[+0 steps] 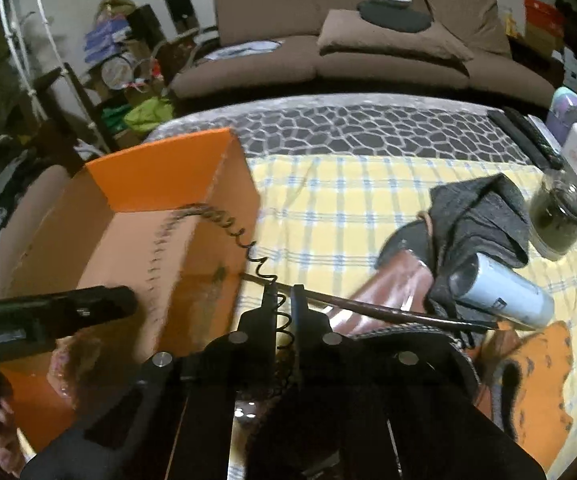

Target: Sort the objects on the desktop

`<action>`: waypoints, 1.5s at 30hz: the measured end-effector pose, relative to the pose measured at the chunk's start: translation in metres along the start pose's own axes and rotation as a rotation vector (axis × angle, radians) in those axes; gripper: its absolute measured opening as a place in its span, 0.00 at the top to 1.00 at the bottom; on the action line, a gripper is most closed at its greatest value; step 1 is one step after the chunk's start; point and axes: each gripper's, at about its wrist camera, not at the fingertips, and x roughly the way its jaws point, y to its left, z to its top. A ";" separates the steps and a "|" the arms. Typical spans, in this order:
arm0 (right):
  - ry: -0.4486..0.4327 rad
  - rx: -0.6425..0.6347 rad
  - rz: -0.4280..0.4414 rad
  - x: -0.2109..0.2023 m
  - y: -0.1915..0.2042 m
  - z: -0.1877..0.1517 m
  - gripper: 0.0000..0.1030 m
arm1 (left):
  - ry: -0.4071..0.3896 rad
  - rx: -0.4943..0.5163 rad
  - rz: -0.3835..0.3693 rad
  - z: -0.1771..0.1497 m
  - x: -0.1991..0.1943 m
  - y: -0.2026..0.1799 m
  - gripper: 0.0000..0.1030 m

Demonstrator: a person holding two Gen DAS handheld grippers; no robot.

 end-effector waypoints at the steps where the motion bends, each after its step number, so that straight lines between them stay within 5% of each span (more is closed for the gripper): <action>1: -0.016 -0.005 0.014 -0.006 0.002 0.001 0.94 | -0.004 -0.003 -0.001 0.000 -0.001 0.001 0.57; 14: -0.078 -0.093 0.246 -0.075 0.032 0.007 0.95 | -0.041 0.062 -0.062 -0.008 -0.011 -0.010 0.46; 20: -0.096 -0.133 0.302 -0.100 0.051 0.013 0.95 | -0.105 0.144 0.003 -0.014 -0.022 -0.021 0.43; 25: -0.119 -0.173 0.347 -0.120 0.075 0.015 0.95 | -0.114 0.109 0.018 -0.015 -0.028 -0.010 0.41; 28: -0.134 -0.163 0.388 -0.128 0.083 0.018 0.95 | -0.124 0.055 -0.024 -0.014 -0.037 0.007 0.60; 29: -0.135 -0.156 0.397 -0.129 0.083 0.018 0.95 | -0.124 0.044 -0.034 -0.014 -0.041 0.013 0.82; 30: -0.132 -0.147 0.406 -0.127 0.085 0.019 0.94 | -0.126 0.038 -0.035 -0.013 -0.044 0.018 0.92; 45: 0.145 0.013 0.306 -0.006 0.085 -0.006 0.90 | -0.042 0.149 0.359 -0.019 -0.041 0.063 0.93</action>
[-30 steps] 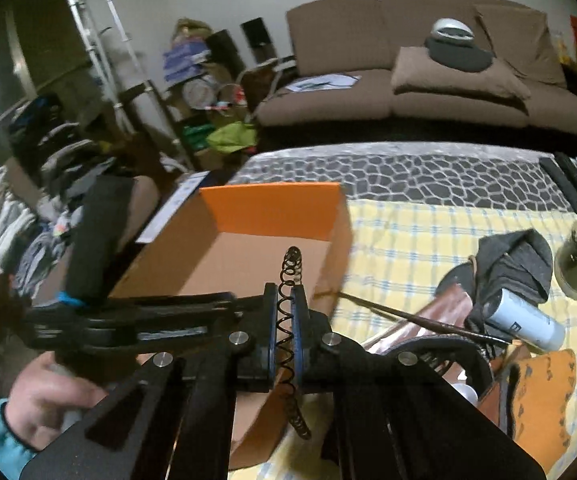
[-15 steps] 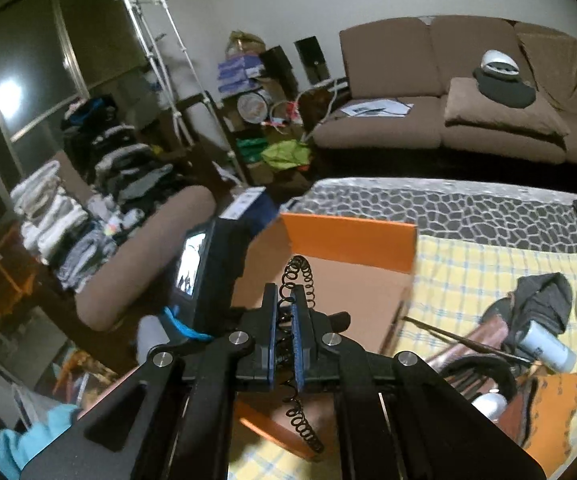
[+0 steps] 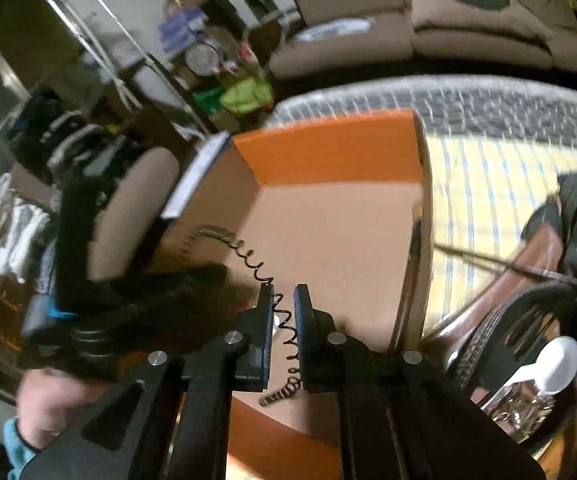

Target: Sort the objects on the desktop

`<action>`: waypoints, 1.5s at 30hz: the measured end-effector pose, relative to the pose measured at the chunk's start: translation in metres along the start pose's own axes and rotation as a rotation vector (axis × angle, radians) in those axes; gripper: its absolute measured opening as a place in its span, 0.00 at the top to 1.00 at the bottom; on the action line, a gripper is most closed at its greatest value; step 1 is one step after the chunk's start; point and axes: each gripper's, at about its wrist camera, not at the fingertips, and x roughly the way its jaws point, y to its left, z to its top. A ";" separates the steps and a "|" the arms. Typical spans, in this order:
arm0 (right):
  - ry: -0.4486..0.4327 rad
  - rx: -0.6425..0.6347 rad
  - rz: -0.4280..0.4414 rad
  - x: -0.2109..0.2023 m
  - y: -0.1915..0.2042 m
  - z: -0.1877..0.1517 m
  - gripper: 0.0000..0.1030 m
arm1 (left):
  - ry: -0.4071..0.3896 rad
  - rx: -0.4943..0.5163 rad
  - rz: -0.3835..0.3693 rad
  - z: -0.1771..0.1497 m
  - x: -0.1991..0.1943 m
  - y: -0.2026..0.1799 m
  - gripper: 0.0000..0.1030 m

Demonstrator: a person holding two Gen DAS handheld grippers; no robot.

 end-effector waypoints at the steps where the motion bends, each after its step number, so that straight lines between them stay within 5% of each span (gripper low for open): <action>1: 0.015 0.005 -0.012 0.007 -0.001 -0.001 0.90 | 0.002 0.023 0.036 -0.001 0.001 -0.002 0.93; 6: 0.064 -0.008 -0.081 0.031 0.009 -0.007 0.87 | 0.059 0.101 0.158 -0.007 0.018 -0.006 0.93; 14: 0.089 -0.020 -0.117 0.040 0.016 -0.006 0.74 | 0.120 0.105 0.164 -0.014 0.030 -0.008 0.91; 16: 0.088 -0.020 -0.116 0.038 0.016 -0.007 0.73 | 0.110 0.091 0.142 -0.012 0.022 -0.006 0.86; 18: 0.085 -0.022 -0.113 0.038 0.016 -0.006 0.73 | 0.084 0.080 0.133 -0.009 0.012 -0.004 0.62; 20: 0.082 -0.024 -0.114 0.036 0.017 -0.004 0.71 | 0.047 0.077 0.152 -0.008 0.001 -0.002 0.55; 29: 0.056 -0.041 -0.139 0.019 0.017 0.000 0.66 | -0.006 0.023 0.090 -0.005 -0.025 0.012 0.55; 35: 0.011 -0.072 -0.180 -0.002 0.016 0.005 0.51 | -0.016 -0.009 0.011 -0.003 -0.029 0.013 0.45; 40: -0.051 -0.067 -0.188 -0.031 0.007 0.011 0.27 | -0.033 -0.021 -0.073 -0.002 -0.035 0.003 0.37; 45: -0.086 -0.051 -0.217 -0.055 -0.011 0.013 0.21 | -0.039 0.000 -0.136 -0.003 -0.038 -0.019 0.28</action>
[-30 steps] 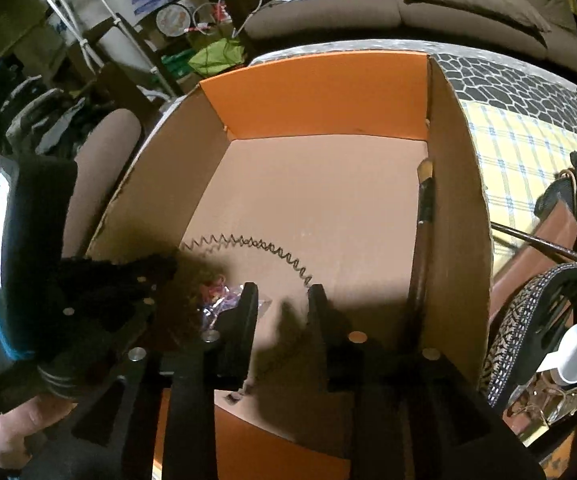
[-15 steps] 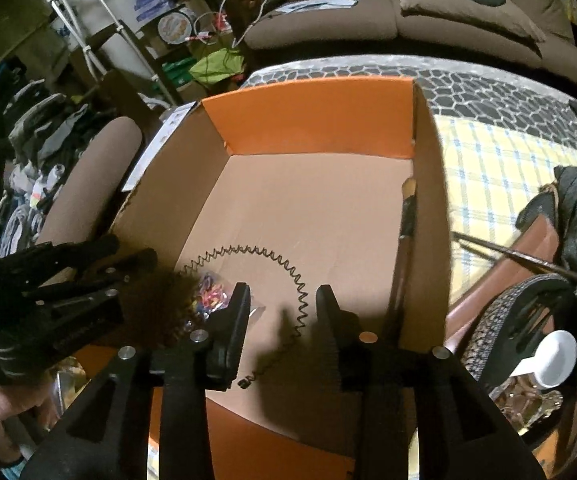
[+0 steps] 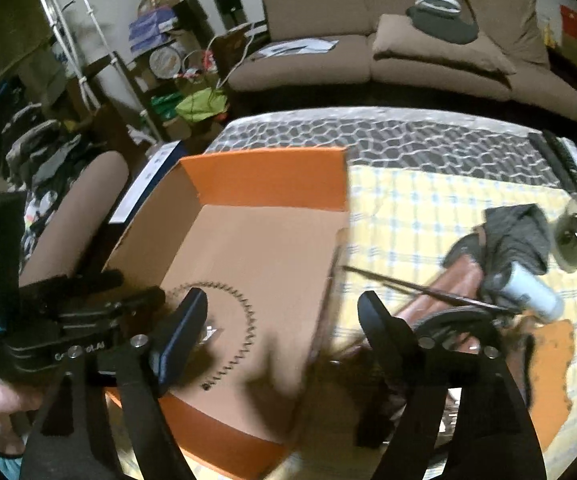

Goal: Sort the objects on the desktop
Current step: 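Move both tools from the box to the pile of items on the table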

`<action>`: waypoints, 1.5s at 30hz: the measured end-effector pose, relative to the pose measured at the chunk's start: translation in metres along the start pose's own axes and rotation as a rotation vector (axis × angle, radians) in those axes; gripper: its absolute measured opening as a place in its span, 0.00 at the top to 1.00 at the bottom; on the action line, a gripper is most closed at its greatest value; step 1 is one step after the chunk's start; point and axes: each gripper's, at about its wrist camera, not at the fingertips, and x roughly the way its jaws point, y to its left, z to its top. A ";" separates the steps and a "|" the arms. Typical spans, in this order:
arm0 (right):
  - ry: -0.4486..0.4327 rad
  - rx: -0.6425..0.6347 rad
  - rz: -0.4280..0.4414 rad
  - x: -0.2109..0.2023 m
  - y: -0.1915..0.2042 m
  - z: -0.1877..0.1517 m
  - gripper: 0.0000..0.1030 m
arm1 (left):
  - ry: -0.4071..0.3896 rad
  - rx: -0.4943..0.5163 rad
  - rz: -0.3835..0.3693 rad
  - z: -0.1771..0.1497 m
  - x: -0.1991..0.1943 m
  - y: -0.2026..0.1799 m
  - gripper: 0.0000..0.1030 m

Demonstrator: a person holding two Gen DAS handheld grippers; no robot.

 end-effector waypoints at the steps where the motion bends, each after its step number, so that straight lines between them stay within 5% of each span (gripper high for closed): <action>1: -0.003 0.009 -0.007 -0.003 -0.007 0.000 0.20 | -0.001 0.006 -0.009 -0.001 0.000 -0.004 0.27; 14: -0.035 0.154 -0.106 -0.039 -0.096 -0.008 0.20 | -0.017 0.161 -0.124 -0.012 0.002 -0.100 0.25; 34: -0.015 0.289 -0.191 -0.067 -0.183 -0.039 0.20 | -0.081 0.340 -0.129 -0.038 0.011 -0.208 0.25; 45: 0.004 0.280 -0.225 -0.074 -0.208 -0.053 0.20 | -0.082 0.406 -0.094 -0.051 0.037 -0.248 0.35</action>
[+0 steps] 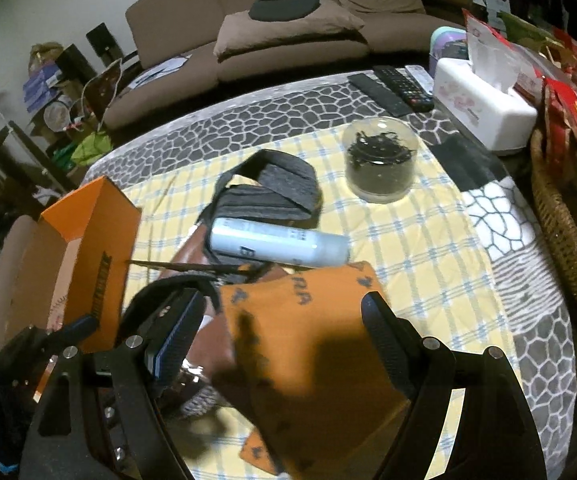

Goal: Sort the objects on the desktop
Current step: 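Move both tools from the box to the pile of items on the table, then grasp the metal keyring with the left tool while the right tool grasps the orange patterned cloth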

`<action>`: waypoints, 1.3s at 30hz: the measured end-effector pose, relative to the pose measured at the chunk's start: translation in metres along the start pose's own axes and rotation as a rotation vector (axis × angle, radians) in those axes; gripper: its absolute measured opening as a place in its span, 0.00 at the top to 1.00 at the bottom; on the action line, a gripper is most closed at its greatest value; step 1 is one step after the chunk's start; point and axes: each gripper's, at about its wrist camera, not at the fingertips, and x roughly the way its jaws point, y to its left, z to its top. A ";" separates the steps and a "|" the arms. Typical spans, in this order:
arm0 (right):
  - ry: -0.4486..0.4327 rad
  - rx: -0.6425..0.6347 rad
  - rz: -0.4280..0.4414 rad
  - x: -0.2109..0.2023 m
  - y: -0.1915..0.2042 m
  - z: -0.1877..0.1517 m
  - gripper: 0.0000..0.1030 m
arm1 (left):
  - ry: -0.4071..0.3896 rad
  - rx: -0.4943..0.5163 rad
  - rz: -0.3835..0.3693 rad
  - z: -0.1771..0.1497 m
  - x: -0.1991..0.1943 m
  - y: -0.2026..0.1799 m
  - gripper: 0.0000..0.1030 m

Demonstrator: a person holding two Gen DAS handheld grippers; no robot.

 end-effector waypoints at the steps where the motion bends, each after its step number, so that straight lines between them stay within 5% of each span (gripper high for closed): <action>1: 0.004 0.005 0.000 0.000 -0.004 -0.001 0.20 | 0.006 -0.003 -0.007 -0.001 0.003 -0.001 0.37; 7: 0.043 -0.014 0.000 0.004 -0.011 -0.007 0.23 | 0.046 -0.055 -0.060 -0.004 0.021 0.001 0.51; 12: 0.076 -0.053 -0.002 0.012 -0.005 -0.014 0.23 | 0.064 -0.116 -0.154 -0.006 0.031 0.008 0.84; 21: 0.104 -0.044 0.037 0.035 0.011 -0.019 0.36 | 0.030 -0.153 -0.197 -0.003 0.022 0.011 0.92; 29: 0.128 -0.109 -0.040 0.056 0.023 -0.026 0.47 | 0.018 -0.173 -0.206 0.001 0.014 0.018 0.94; 30: 0.127 -0.121 -0.048 0.056 0.025 -0.026 0.58 | 0.018 -0.176 -0.208 0.001 0.014 0.019 0.94; 31: 0.129 -0.132 -0.049 0.058 0.026 -0.027 0.81 | 0.018 -0.180 -0.209 0.002 0.013 0.020 0.94; 32: 0.134 -0.133 -0.047 0.059 0.026 -0.028 0.88 | 0.016 -0.183 -0.208 0.002 0.012 0.020 0.94; 39: 0.086 0.068 0.140 0.045 -0.007 -0.018 0.91 | -0.028 -0.227 -0.234 0.007 -0.006 0.034 0.94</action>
